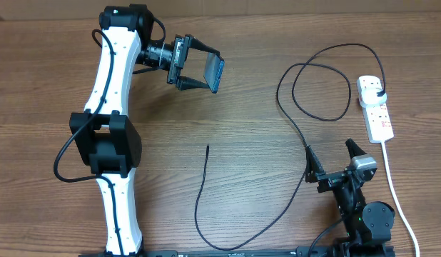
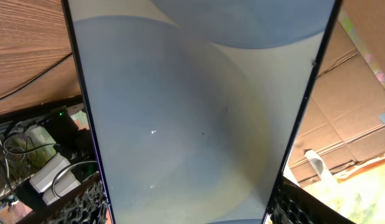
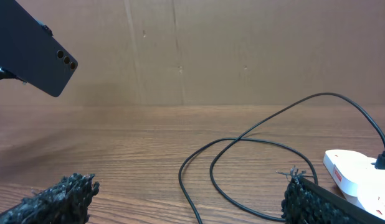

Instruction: Plug charger to phone and switch on socket

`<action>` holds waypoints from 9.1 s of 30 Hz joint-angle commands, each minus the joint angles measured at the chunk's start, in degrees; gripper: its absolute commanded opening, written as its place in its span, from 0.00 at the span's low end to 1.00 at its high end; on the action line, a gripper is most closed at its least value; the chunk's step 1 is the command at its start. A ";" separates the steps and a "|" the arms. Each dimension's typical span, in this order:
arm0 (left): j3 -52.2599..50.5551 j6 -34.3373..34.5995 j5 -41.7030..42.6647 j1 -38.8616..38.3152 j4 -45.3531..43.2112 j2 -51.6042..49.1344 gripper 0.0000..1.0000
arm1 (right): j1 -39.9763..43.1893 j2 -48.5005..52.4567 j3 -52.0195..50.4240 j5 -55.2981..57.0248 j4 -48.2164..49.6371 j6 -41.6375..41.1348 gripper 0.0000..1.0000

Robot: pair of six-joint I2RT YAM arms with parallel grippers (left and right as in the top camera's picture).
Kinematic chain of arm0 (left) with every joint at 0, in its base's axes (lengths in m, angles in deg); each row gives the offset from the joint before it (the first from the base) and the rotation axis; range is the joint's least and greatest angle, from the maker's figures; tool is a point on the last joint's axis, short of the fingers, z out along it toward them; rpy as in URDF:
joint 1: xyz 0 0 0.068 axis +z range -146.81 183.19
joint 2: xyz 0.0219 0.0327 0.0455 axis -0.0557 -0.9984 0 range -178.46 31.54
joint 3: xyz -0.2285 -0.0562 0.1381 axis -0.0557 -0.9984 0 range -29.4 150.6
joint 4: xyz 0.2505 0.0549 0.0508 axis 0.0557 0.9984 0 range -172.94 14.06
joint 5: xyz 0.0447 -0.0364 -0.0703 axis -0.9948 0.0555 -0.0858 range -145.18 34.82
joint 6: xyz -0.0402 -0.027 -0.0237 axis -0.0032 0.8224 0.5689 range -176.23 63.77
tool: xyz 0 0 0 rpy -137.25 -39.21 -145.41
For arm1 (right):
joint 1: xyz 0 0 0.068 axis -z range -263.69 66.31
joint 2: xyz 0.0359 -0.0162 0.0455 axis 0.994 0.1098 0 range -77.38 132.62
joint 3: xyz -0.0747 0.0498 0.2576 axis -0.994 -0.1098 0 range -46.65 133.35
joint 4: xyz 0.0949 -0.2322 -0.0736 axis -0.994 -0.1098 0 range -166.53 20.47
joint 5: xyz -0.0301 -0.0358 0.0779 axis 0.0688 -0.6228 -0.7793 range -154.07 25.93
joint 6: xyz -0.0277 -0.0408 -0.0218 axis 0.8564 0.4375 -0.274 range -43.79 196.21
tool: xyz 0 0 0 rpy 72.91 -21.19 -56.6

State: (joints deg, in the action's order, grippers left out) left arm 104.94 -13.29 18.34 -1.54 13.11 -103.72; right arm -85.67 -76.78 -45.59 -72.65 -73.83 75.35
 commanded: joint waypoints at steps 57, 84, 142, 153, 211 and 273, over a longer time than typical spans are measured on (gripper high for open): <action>1.77 8.81 -45.79 -4.35 -0.55 0.15 0.04 | -0.31 -0.44 -0.61 0.20 0.28 -0.20 1.00; 1.77 11.10 -39.63 -4.35 -3.30 0.15 0.04 | -0.20 -0.02 1.57 -4.39 4.85 -11.41 1.00; 1.77 31.93 -46.95 -10.60 -6.19 0.15 0.04 | -5.20 85.31 40.81 -35.98 14.45 -48.65 1.00; 1.77 35.08 -46.97 -17.07 -10.23 0.15 0.04 | -5.20 85.31 40.81 -35.12 14.23 -48.65 1.00; 1.77 51.43 -48.39 -26.91 -12.09 0.15 0.04 | -8.04 85.31 40.79 -28.94 12.52 -44.72 0.21; 1.92 29.07 -51.45 -16.48 -11.80 13.05 1.00 | -4.39 85.31 40.79 -36.63 16.72 -107.47 0.04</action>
State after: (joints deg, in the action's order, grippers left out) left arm 105.66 17.46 -31.43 -17.32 2.12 -92.71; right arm -90.15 8.72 -6.03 -103.88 -59.95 -18.27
